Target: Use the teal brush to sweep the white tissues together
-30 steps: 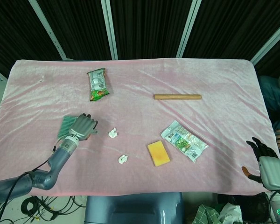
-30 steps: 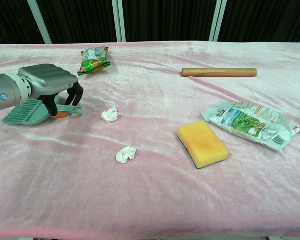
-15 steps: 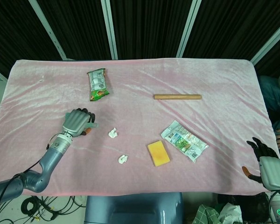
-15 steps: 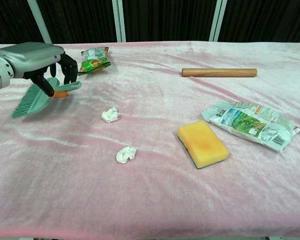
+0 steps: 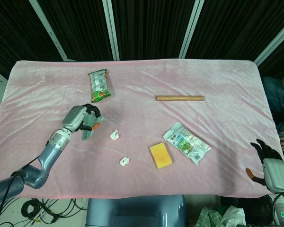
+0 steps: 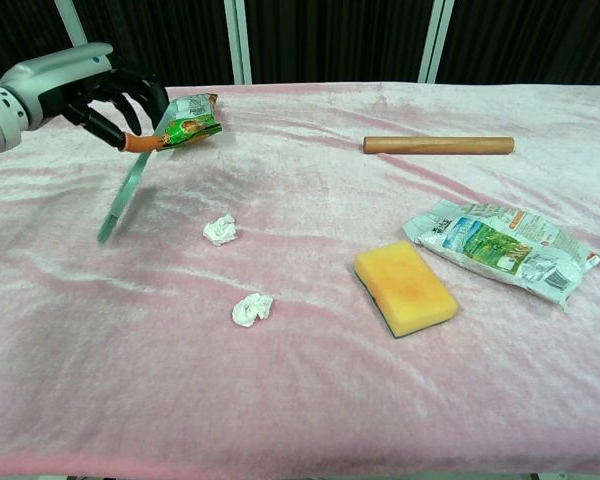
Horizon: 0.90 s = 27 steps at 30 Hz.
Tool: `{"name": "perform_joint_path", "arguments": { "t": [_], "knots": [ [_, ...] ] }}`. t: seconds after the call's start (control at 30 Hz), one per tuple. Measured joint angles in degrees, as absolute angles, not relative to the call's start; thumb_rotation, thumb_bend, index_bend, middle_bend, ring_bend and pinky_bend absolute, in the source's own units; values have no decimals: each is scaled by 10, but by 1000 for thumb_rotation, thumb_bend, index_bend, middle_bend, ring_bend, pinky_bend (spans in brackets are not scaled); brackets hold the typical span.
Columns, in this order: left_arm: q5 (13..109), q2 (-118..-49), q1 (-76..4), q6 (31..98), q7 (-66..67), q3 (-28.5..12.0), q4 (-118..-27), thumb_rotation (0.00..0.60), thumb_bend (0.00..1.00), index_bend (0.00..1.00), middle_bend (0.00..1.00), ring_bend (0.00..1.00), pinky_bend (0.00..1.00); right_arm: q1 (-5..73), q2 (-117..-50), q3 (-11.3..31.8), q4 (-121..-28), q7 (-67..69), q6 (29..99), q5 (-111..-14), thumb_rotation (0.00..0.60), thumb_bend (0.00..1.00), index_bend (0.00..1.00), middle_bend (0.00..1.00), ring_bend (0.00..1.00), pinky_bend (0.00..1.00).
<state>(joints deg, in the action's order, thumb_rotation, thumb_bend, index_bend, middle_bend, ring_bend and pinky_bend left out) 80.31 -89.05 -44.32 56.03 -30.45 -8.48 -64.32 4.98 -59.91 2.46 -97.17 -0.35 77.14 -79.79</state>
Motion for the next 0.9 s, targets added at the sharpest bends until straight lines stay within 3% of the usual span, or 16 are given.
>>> {"name": "perform_joint_path", "arguments": {
  "t": [0.4, 0.9],
  "knots": [
    [864, -914, -511, 494, -337, -71, -614, 600, 438, 660, 652, 322, 415, 50, -598, 25, -972, -1, 770, -797, 600, 201, 163, 69, 136, 190],
    [889, -957, -528, 540, -353, -69, -619, 600, 437, 670, 659, 328, 418, 51, -597, 25, -972, 2, 768, -797, 600, 201, 163, 70, 136, 190]
  ]
}}
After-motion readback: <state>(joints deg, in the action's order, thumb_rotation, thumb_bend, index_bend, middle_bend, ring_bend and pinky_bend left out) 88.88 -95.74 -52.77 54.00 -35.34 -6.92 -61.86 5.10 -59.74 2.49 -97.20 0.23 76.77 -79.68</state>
